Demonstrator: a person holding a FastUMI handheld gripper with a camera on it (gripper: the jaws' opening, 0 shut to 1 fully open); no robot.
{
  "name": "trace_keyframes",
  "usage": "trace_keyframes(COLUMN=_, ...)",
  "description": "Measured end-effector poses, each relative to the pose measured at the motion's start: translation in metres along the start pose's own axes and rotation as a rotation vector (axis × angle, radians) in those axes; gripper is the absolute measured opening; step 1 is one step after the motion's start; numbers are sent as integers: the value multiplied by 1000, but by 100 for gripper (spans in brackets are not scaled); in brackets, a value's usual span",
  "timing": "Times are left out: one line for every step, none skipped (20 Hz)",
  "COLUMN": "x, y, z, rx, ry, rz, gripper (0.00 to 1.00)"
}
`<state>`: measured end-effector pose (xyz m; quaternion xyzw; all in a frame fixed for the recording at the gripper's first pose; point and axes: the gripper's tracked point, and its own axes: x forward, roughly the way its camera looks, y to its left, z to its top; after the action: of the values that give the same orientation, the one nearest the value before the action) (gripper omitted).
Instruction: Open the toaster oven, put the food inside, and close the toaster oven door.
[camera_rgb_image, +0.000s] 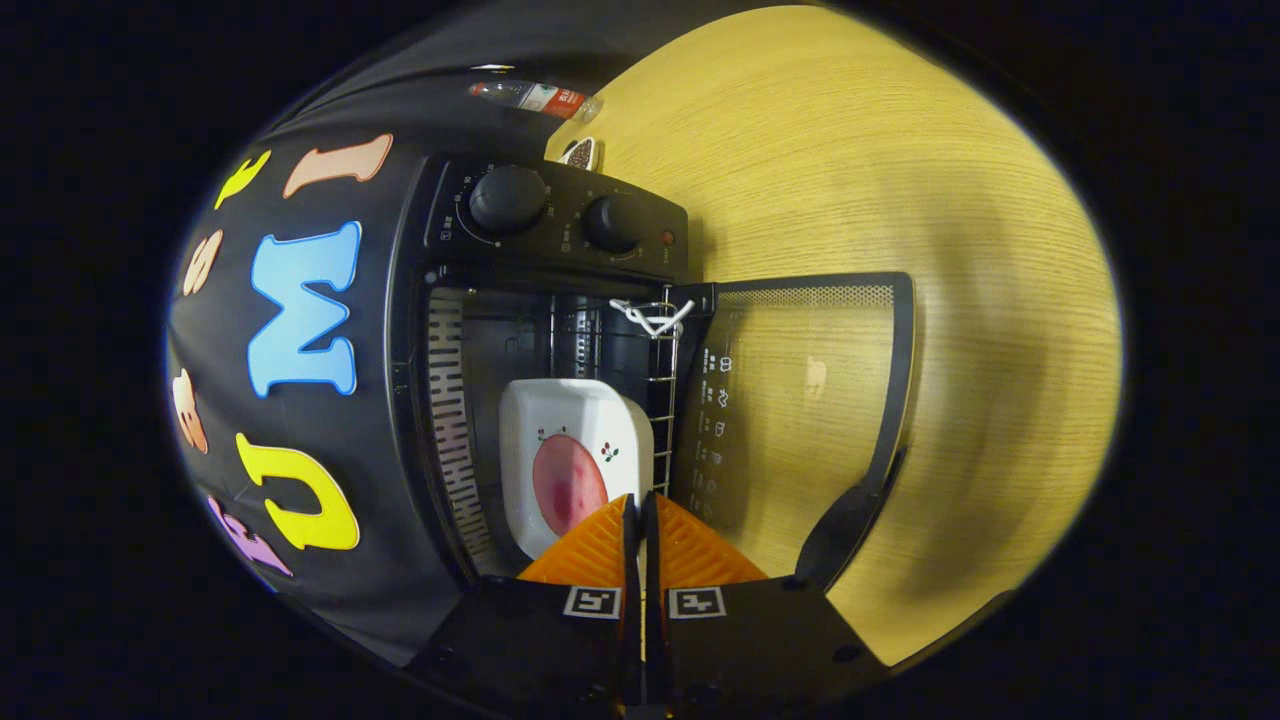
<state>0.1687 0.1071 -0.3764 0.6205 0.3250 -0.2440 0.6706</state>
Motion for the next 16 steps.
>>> trace_keyframes(x=3, y=1, z=0, rx=5, ry=-7, rz=0, gripper=4)
trace_keyframes(x=7, y=3, z=-2, rx=14, ry=-8, rz=3, gripper=4)
trace_keyframes(x=10, y=5, z=-1, rx=24, ry=-12, rz=4, gripper=4)
trace_keyframes(x=13, y=6, z=-1, rx=30, ry=-16, rz=6, gripper=4)
trace_keyframes(x=16, y=6, z=0, rx=35, ry=-27, rz=6, gripper=4)
trace_keyframes(x=19, y=6, z=2, rx=36, ry=-39, rz=1, gripper=4)
trace_keyframes(x=23, y=9, z=6, rx=39, ry=-60, rz=14, gripper=3)
trace_keyframes(x=19, y=12, z=6, rx=43, ry=-62, rz=31, gripper=4)
trace_keyframes(x=26, y=12, z=7, rx=44, ry=-63, rz=35, gripper=8)
trace_keyframes(x=25, y=15, z=6, rx=45, ry=-68, rz=43, gripper=9)
trace_keyframes(x=24, y=16, z=7, rx=41, ry=-67, rz=57, gripper=9)
trace_keyframes(x=22, y=20, z=7, rx=36, ry=-62, rz=77, gripper=10)
trace_keyframes(x=19, y=24, z=4, rx=31, ry=-57, rz=97, gripper=18)
trace_keyframes(x=16, y=25, z=4, rx=21, ry=-51, rz=105, gripper=35)
trace_keyframes(x=10, y=27, z=3, rx=5, ry=-41, rz=124, gripper=52)
trace_keyframes(x=4, y=29, z=4, rx=-23, ry=-27, rz=137, gripper=67)
